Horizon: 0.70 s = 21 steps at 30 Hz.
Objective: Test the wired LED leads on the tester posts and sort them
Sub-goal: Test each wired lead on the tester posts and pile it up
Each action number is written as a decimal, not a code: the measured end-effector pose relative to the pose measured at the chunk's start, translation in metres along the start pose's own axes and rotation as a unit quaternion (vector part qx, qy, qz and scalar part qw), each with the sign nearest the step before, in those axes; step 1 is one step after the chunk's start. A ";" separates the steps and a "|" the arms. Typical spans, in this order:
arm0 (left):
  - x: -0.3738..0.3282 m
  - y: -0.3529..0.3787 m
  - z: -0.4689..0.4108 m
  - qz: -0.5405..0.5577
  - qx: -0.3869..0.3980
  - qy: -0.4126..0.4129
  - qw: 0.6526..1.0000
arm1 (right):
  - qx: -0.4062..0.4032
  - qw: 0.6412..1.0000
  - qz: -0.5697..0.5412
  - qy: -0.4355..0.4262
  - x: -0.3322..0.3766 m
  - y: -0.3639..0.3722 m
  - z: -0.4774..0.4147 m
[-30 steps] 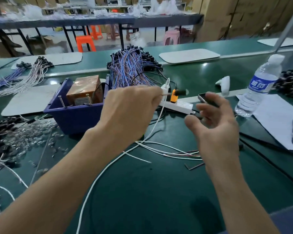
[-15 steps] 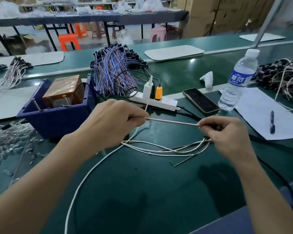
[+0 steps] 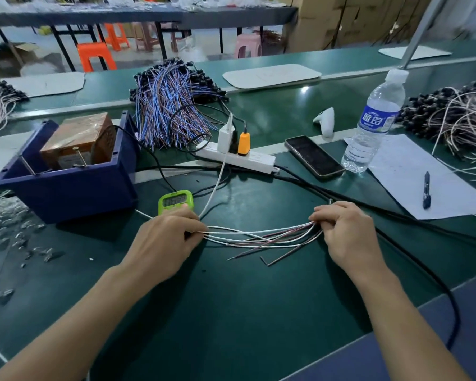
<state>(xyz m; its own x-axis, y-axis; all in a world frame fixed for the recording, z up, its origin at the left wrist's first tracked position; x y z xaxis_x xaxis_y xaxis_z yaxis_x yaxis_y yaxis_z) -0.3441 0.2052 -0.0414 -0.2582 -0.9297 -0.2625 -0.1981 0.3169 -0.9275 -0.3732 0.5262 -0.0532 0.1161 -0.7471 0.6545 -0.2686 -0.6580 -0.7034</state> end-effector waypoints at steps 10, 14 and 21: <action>0.006 0.008 0.004 0.076 -0.010 -0.036 0.996 | 0.172 0.980 -0.008 -0.098 0.045 0.045 0.032; 0.007 -0.007 0.013 0.067 -0.033 -0.032 0.997 | 0.169 0.980 -0.009 -0.101 0.050 0.042 0.030; 0.065 -0.066 0.068 0.034 -0.115 -0.098 0.988 | 0.137 0.977 -0.084 -0.143 0.143 0.072 0.044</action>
<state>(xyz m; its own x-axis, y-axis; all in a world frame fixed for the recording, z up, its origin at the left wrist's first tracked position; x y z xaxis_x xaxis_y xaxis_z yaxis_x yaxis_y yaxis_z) -0.2839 0.1108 -0.0149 -0.0949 -0.9164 -0.3887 -0.4024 0.3925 -0.8270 -0.3336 0.3680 -0.0225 0.4093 -0.5959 0.6910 0.0394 -0.7451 -0.6658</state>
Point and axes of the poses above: each hand's wrist, its own z-axis away from the middle knuckle, its own y-axis out of the palm, x = y × z, the point moved 9 cm from there along -z, towards the middle knuckle, and after that the axes turned 5 degrees about -z, right-handed, at the moved point
